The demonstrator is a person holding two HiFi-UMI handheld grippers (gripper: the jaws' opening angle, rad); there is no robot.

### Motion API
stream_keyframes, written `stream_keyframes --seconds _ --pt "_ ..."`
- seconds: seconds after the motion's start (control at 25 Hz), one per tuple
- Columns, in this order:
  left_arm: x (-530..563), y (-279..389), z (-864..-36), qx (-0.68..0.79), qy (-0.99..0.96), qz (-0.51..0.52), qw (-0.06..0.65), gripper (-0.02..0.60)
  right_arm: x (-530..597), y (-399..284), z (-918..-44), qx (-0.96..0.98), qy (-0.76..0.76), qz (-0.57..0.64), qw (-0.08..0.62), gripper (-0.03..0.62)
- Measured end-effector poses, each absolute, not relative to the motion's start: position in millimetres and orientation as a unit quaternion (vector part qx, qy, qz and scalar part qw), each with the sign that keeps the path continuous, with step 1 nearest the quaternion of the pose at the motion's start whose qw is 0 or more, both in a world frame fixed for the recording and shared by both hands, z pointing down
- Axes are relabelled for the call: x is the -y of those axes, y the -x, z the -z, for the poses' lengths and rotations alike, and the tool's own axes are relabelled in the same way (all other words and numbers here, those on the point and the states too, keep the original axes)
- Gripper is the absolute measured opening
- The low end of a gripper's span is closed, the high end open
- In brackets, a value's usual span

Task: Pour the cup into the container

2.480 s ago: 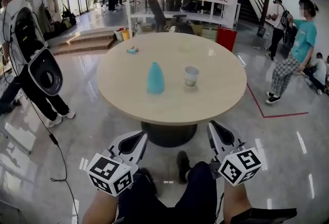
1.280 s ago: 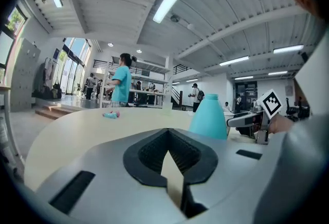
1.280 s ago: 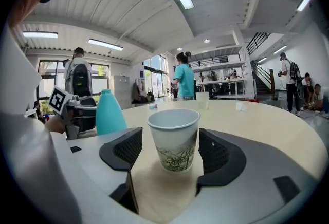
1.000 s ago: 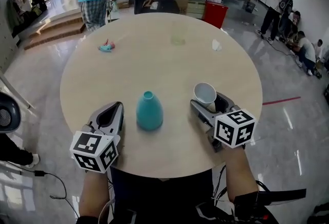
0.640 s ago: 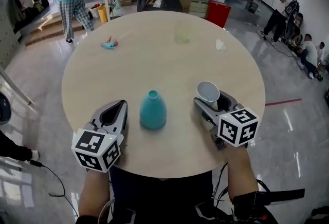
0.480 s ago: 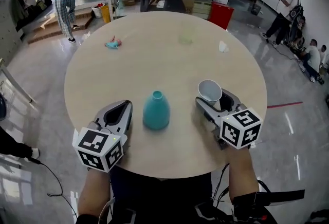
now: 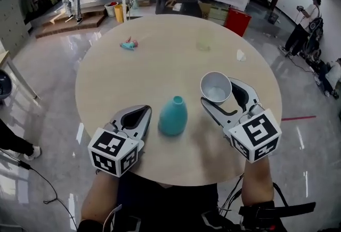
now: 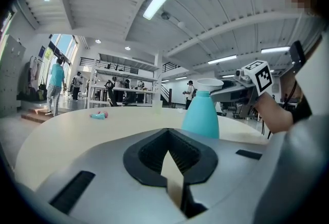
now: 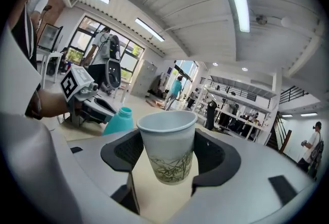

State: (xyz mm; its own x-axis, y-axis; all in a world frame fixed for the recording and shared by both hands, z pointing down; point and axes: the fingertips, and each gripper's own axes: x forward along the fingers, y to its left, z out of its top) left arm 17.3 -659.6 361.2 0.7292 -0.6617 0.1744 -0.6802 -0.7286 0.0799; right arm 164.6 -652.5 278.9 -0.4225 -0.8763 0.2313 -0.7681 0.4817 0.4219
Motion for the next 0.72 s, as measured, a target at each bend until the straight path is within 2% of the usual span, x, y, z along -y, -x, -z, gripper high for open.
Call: stream_keyframes --seconds 0.44,0.72 --pt "660.4 -23.3 -367.0 0.343 -0.933 -0.080 0.074 0.000 659.5 -128.7 -275.4 0.807 -0.460 0.213 0.304 0.310" --pt "664.5 -22.0 -379.7 0.329 -0.931 -0.120 0.103 0.000 663.9 -120.5 -275.3 0.787 -0.442 0.252 0.350 0.310"
